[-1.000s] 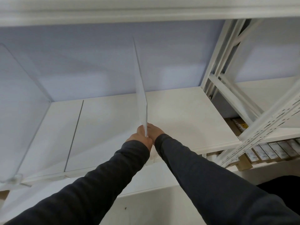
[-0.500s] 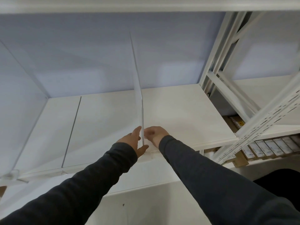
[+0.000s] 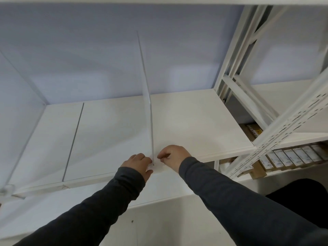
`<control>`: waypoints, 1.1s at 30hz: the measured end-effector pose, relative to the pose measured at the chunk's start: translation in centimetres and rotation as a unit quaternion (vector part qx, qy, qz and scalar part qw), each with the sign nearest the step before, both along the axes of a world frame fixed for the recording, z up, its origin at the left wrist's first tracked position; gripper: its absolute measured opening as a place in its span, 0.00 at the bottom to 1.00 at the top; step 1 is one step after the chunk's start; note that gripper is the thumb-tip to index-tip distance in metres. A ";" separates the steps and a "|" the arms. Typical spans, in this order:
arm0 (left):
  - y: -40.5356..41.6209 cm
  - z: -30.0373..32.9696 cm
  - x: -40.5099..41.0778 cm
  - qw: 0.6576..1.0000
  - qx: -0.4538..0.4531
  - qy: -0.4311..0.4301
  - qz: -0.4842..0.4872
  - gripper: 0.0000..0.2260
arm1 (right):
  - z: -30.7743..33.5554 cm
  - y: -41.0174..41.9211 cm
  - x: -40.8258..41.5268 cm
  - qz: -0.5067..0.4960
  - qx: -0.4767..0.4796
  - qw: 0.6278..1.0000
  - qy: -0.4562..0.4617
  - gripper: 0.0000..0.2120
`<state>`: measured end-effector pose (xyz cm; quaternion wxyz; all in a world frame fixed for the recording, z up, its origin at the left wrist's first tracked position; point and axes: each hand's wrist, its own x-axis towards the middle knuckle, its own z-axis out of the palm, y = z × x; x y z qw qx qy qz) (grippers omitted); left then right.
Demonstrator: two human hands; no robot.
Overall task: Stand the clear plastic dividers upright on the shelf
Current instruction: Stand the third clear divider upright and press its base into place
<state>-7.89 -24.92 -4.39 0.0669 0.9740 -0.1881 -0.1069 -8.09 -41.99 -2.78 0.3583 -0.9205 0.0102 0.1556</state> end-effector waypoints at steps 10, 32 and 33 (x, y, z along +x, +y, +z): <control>-0.3 -1.0 0.2 0.999 0.003 -0.048 -0.003 0.12 | -1.9 1.1 -2.7 0.082 -0.129 0.982 -0.114 0.14; -4.0 -1.1 1.1 0.993 -0.012 -0.086 -0.085 0.08 | -3.5 -2.0 -1.9 0.049 -0.153 0.970 -0.185 0.10; -4.5 -1.0 1.1 0.992 0.003 -0.083 -0.097 0.10 | -3.4 -2.5 -1.9 0.047 -0.154 0.969 -0.185 0.10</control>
